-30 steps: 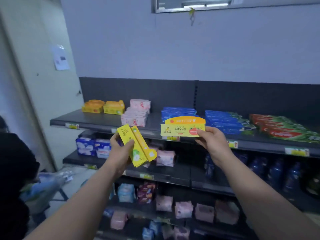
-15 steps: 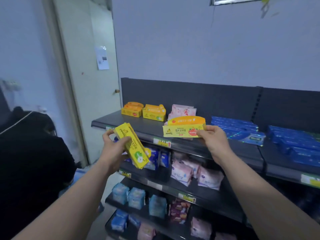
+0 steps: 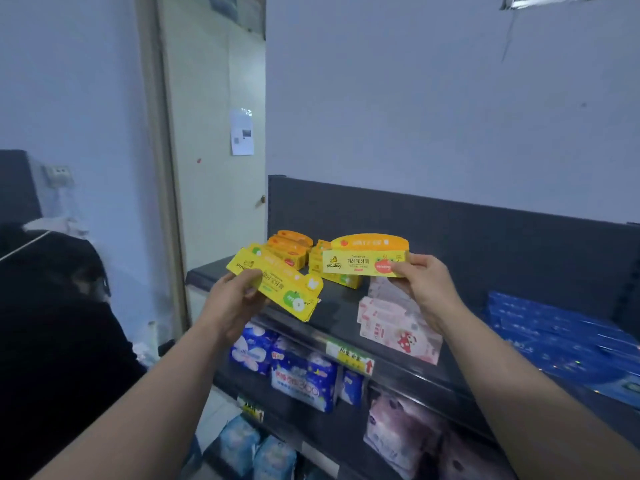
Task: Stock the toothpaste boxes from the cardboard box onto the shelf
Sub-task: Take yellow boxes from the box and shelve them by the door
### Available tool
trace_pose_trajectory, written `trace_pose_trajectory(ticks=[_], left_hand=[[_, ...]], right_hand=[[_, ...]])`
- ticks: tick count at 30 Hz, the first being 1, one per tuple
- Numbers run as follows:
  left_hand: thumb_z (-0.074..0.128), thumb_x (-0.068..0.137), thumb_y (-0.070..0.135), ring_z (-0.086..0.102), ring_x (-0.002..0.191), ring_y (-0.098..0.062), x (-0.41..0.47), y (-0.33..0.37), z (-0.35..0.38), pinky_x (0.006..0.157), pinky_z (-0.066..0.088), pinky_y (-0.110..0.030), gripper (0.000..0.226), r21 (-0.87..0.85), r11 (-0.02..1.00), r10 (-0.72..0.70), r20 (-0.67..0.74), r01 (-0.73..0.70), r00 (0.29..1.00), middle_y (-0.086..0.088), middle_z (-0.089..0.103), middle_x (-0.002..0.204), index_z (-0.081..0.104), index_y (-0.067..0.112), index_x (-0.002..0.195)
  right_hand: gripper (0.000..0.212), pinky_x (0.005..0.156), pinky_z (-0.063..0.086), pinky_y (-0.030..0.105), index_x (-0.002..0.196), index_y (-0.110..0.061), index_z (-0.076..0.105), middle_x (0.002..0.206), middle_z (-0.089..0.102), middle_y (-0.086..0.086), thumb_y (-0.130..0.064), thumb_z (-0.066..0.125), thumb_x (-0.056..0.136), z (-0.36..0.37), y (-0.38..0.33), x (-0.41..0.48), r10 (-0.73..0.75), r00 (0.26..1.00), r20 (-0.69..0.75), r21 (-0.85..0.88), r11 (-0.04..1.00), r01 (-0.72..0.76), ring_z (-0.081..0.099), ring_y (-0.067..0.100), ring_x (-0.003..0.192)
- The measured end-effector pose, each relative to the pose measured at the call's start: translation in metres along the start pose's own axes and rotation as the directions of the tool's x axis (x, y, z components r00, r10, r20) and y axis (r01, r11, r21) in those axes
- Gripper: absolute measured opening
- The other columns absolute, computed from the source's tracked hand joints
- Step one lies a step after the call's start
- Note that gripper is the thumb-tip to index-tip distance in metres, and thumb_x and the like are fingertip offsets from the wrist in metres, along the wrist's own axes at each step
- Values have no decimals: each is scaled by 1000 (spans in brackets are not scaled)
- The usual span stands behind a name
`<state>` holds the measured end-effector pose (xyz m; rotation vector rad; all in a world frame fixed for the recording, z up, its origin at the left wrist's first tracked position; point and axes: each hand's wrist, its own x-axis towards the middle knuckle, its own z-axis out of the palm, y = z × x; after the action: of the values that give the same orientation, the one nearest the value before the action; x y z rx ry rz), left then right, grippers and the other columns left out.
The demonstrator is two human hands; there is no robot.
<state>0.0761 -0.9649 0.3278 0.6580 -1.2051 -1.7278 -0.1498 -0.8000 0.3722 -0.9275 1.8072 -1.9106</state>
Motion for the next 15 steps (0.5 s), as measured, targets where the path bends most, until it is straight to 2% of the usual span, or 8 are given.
trace_pose_trajectory(ticks=[4, 7, 9, 11, 13, 15], left_hand=[[47, 94, 7, 67, 60, -15, 28, -9, 3, 56, 55, -30, 2, -32, 999, -35, 26, 36, 999, -6, 62, 68, 49, 8, 96], [45, 96, 11, 66, 69, -21, 54, -16, -3, 71, 54, -37, 10, 8, 998, -62, 21, 62, 998, -5, 68, 66, 54, 8, 92], [46, 96, 12, 69, 74, -22, 72, -18, -7, 67, 58, -34, 11, 56, 995, -84, 18, 83, 996, -9, 71, 75, 55, 7, 93], [48, 95, 12, 70, 75, -23, 93, -18, -13, 59, 58, -32, 7, 79, 994, -81, -5, 81, 997, -13, 69, 85, 53, 7, 96], [51, 93, 13, 69, 80, -31, 118, -16, -20, 70, 58, -39, 4, 108, 993, -30, -63, 36, 998, -18, 68, 92, 51, 9, 93], [52, 91, 16, 67, 86, -35, 142, -9, -30, 78, 57, -44, 5, 122, 993, 13, -126, 3, 992, -19, 65, 94, 51, 12, 89]], right_hand=[[15, 89, 55, 36, 81, -13, 67, 95, 73, 9, 0, 63, 87, 14, 11, 28, 11, 1000, 15, 6, 1000, -11, 70, 22, 93], [19, 89, 54, 37, 76, -15, 63, 82, 72, 2, 1, 64, 86, 22, 18, 49, 22, 1000, -22, 39, 999, -21, 70, 23, 91], [13, 90, 54, 37, 86, -14, 61, 90, 71, 3, -2, 66, 85, 26, 25, 64, 23, 999, -43, 45, 999, -21, 70, 21, 93], [17, 88, 55, 34, 98, -8, 59, 100, 70, 9, -5, 68, 84, 33, 30, 79, 28, 998, -51, 41, 999, -26, 70, 19, 92], [23, 85, 56, 32, 102, -5, 56, 100, 69, 11, -3, 69, 83, 44, 37, 93, 39, 998, -45, 47, 998, -37, 70, 20, 91], [27, 85, 57, 37, 101, -4, 55, 98, 70, 11, -3, 72, 80, 64, 47, 106, 73, 997, -15, 10, 997, -73, 71, 22, 88]])
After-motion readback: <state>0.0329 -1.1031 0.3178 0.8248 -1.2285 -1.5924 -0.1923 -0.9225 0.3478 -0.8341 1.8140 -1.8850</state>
